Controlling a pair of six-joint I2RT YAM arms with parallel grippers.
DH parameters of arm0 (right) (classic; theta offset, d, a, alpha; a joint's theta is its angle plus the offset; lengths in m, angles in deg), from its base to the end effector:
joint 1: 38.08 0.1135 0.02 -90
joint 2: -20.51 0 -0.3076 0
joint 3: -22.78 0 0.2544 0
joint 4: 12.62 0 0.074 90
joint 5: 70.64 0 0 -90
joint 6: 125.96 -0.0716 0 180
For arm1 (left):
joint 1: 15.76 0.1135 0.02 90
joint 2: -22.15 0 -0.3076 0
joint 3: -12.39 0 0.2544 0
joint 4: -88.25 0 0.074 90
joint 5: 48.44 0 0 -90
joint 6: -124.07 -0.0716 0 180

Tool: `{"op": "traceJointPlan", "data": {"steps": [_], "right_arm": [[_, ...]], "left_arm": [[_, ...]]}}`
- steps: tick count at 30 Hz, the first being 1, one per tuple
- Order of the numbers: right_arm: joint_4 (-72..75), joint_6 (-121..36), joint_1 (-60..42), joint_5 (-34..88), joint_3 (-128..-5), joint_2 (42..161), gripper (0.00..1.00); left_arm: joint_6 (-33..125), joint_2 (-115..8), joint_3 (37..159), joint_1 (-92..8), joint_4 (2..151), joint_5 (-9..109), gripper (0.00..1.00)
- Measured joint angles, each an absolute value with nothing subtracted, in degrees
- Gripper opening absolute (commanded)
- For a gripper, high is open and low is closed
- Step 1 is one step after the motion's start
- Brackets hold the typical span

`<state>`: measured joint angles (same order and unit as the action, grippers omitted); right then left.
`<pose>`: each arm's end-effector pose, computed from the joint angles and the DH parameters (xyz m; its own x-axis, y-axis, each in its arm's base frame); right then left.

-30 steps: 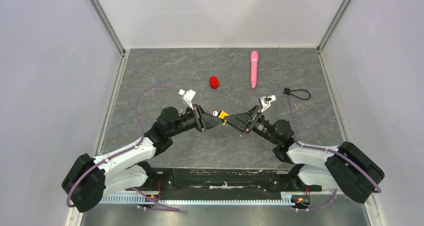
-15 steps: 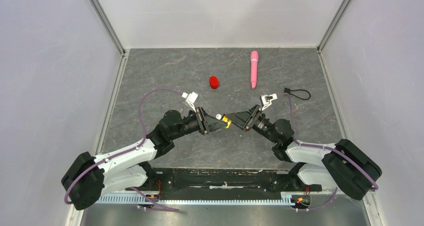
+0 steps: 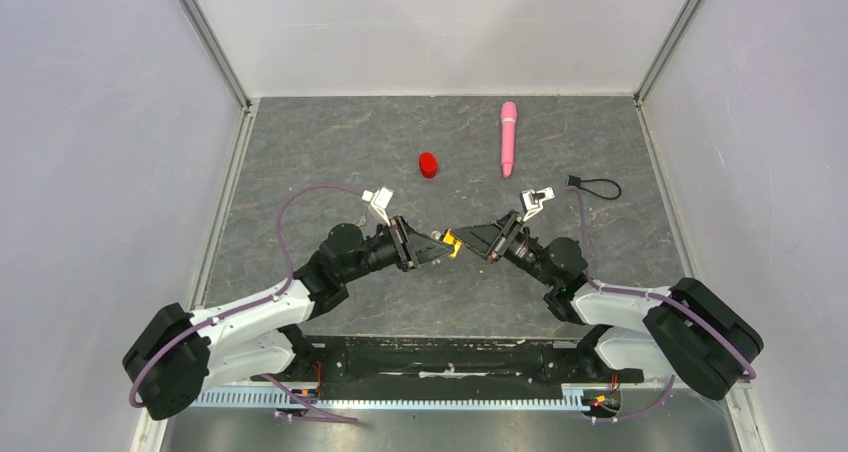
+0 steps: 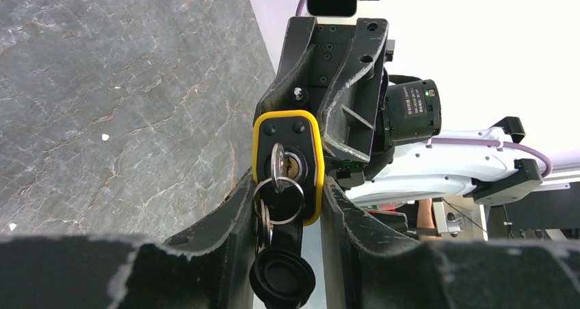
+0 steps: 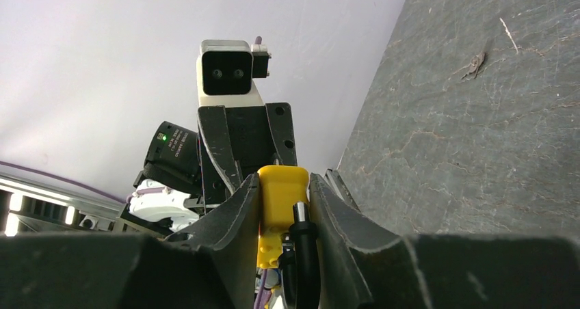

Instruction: Unlock with the key

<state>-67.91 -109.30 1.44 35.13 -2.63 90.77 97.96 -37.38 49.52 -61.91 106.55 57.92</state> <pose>0.1704 0.1658 0.2495 -0.7441 0.5813 -0.3291 -0.3686 0.0536 0.9280 0.1528 -0.1882 0.2715 -0.8179 -0.3923 -0.4209 0.3457 0.2497 -0.9045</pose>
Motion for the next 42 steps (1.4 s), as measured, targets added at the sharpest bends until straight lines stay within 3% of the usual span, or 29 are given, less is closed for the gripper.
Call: {"op": "traceJointPlan", "data": {"steps": [2, 6, 10, 16, 22, 32, 36, 39, 42], "right_arm": [[-67.9, -109.3, 1.4, 35.2, -2.6, 90.9, 0.07], [-67.9, -109.3, 0.7, 36.4, -2.6, 91.1, 0.00], [-67.9, -108.8, -1.3, 38.2, -2.3, 91.1, 0.00], [-67.4, -107.3, -5.9, 41.5, -2.0, 91.9, 0.00], [-60.4, -99.2, -11.9, 44.5, -4.8, 98.0, 0.00], [-44.4, -83.0, -16.2, 51.1, -28.5, 122.8, 0.00], [-36.9, -76.8, -17.0, 52.6, -39.5, 131.0, 0.15], [-29.4, -71.9, -17.9, 53.0, -47.6, 136.2, 0.41], [-22.7, -67.6, -18.9, 52.3, -54.5, 139.5, 0.58]], "left_arm": [[98.2, -37.4, 49.4, -61.9, 106.7, 57.9, 0.25], [98.3, -37.4, 48.9, -62.0, 107.2, 57.6, 0.61], [98.2, -36.9, 48.2, -61.0, 105.0, 54.0, 0.78], [96.7, -33.8, 48.2, -59.2, 97.2, 50.5, 0.82], [90.1, -29.3, 52.3, -53.3, 78.7, 47.7, 0.84], [68.9, -23.2, 71.9, -40.2, 50.3, 41.6, 0.86], [62.2, -22.7, 73.7, -37.1, 46.2, 38.0, 0.86], [58.3, -22.5, 73.0, -35.3, 44.6, 35.2, 0.86], [56.5, -22.5, 71.5, -34.0, 43.8, 34.3, 0.86]]}}
